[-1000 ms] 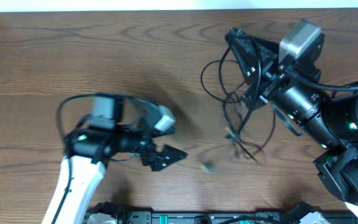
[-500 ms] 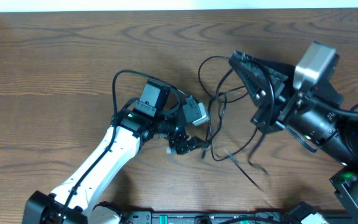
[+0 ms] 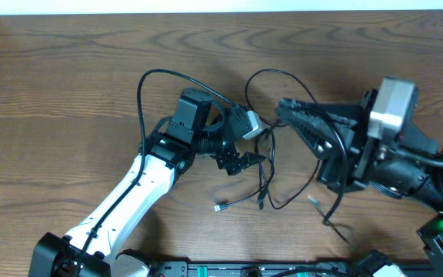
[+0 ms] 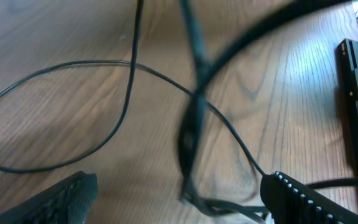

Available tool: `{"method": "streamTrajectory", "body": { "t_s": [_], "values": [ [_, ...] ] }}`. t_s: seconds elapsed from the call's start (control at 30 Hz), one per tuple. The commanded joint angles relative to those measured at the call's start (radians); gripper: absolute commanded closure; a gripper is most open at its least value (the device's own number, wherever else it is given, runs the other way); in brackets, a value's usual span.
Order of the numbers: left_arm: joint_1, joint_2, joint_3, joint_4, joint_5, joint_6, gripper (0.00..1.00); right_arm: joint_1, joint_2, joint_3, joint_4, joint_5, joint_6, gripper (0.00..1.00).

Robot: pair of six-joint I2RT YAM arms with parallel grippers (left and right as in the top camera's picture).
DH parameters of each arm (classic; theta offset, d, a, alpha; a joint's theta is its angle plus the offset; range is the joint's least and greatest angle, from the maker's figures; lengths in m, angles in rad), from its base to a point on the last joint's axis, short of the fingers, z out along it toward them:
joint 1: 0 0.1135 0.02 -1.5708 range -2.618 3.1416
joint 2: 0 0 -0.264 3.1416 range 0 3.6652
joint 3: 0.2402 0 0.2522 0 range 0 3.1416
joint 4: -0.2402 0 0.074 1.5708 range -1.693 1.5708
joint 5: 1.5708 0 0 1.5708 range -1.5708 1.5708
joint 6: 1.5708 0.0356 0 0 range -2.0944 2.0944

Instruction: Untangle cables

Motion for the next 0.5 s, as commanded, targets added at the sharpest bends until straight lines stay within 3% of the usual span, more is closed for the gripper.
{"method": "streamTrajectory", "body": {
  "t_s": [0.0,0.23,0.47],
  "values": [
    [-0.002,0.005,0.022,0.006,0.001,-0.025,0.11,-0.003,-0.045,0.009,0.023,-0.093,0.052,0.99],
    [-0.002,0.018,0.022,0.035,0.001,-0.026,0.11,-0.003,-0.1,0.009,0.061,-0.179,0.111,0.99],
    [-0.001,0.074,0.022,0.052,-0.054,-0.049,0.2,-0.003,-0.136,0.009,0.06,-0.178,0.122,0.99]
  ]
}}
